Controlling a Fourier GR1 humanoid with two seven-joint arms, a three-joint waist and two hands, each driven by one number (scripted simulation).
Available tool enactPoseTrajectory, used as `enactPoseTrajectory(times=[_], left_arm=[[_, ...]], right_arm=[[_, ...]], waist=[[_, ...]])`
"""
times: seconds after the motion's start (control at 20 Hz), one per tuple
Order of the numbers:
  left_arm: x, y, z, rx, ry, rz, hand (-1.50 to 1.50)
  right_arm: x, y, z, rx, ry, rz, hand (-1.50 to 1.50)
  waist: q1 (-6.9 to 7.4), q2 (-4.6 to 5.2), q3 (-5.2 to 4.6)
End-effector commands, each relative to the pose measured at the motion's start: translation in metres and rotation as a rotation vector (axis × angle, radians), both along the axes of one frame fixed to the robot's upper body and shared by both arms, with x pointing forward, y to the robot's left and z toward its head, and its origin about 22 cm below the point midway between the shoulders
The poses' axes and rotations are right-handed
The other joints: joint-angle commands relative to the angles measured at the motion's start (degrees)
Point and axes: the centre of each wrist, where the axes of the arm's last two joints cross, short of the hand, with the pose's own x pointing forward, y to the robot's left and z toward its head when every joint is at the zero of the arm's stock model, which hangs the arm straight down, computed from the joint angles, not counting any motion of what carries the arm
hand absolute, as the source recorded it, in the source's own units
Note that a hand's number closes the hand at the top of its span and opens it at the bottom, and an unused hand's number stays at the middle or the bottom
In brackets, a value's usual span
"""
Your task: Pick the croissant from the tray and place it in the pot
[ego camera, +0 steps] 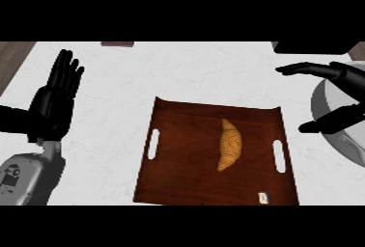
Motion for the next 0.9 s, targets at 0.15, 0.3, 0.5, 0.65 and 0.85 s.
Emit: enactPoseTrajectory(times=[0.15,0.3,0.5,0.65,0.85], left_arm=[[-0.005,0.012,-0.009,-0.010,-0.003,0.010,0.00],[-0.011,0.017,-0.015,-0.002,-0.007,0.025,0.00],[0.010,0.013,-0.011,-0.025,0.007,0.004,0.00],[-0.005,0.009,-0.015,0.009,-0.002,0.022,0.00],[-0.025,0.014,-0.020,-0.008,0.005,-0.006,0.00]], right_arm=[[0.004,0.019,0.023,-0.339,-0.064,0.105,-1.50],[0.004,0.049,0.032,-0.468,-0.049,0.123,-1.50],[0.009,0.086,0.031,-0.536,-0.043,0.141,-1.50],[-0.005,0.108,0.014,-0.607,-0.008,0.142,-1.50],[-0.011,0.120,-0.003,-0.670,0.043,0.110,-1.50]], waist=[[-0.68,-0.64,-0.14],[-0.82,-0.81,-0.20],[-1.25,-0.58,-0.14],[-1.21,-0.75,-0.12],[-0.96,-0.78,-0.10]])
